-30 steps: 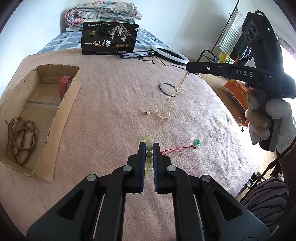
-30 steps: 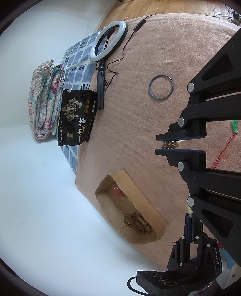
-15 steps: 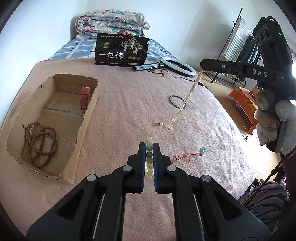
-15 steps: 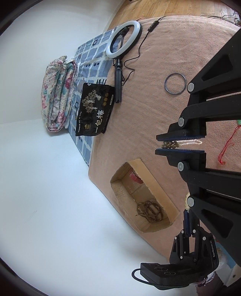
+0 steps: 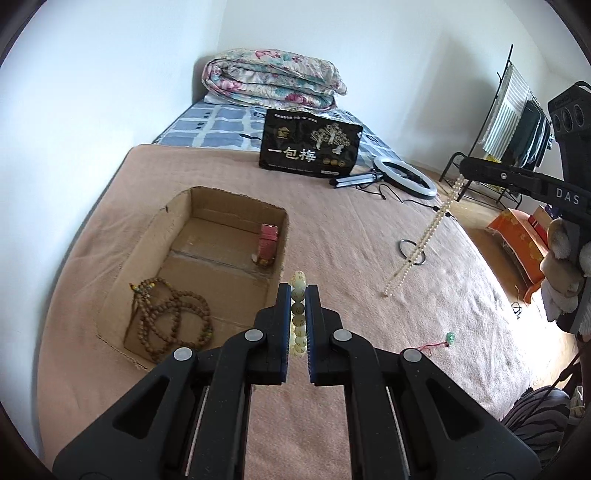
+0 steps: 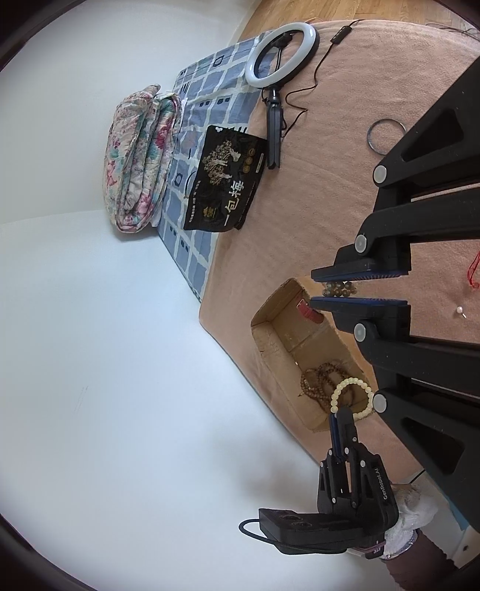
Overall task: Organize jewelry
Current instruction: 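Carry the bracelet with left tool while right tool carries the pearl necklace to the box, then open right tool to drop the pearls in the box while left tool releases the bracelet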
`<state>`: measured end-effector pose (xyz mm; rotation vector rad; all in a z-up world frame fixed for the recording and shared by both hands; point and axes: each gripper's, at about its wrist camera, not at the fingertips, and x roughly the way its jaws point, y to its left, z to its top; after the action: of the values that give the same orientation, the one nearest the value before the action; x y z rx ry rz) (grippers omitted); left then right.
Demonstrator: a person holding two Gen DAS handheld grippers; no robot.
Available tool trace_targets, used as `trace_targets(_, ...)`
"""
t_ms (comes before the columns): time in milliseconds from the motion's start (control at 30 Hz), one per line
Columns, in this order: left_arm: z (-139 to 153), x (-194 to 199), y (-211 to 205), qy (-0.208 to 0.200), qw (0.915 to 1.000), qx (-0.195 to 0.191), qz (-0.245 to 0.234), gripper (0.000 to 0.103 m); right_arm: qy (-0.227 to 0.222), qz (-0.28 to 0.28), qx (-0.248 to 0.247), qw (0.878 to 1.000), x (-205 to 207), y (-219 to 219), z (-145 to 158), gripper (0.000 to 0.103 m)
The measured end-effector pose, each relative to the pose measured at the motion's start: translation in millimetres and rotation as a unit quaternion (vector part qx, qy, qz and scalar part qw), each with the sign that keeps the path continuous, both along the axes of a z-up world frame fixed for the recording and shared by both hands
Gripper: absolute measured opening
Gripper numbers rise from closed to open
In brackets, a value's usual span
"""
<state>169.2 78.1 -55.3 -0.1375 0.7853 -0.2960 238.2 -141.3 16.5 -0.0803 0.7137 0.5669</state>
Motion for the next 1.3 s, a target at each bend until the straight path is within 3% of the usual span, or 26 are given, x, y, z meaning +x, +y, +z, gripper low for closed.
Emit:
trace_targets(400, -4.7, 9.8, 50.7, 0.003, 0.9992, 0.008, 0.04, 0.005, -0.009, 0.037, 0.015, 0.999, 12.1, 56.4, 12.2, 0.005)
trace_targets(933, -22.6, 7.3, 49.7, 0.016, 0.9992, 0.004, 0.036, 0.005, 0.006, 0.057, 0.027, 0.998, 40.6, 109.0, 2.4, 0.005)
trace_targets(1300, -41.6, 8.1, 44.0, 0.037, 0.9989, 0.0, 0.029, 0.005, 0.04, 0.059, 0.017, 0.997, 61.8, 131.3, -32.0, 0.005)
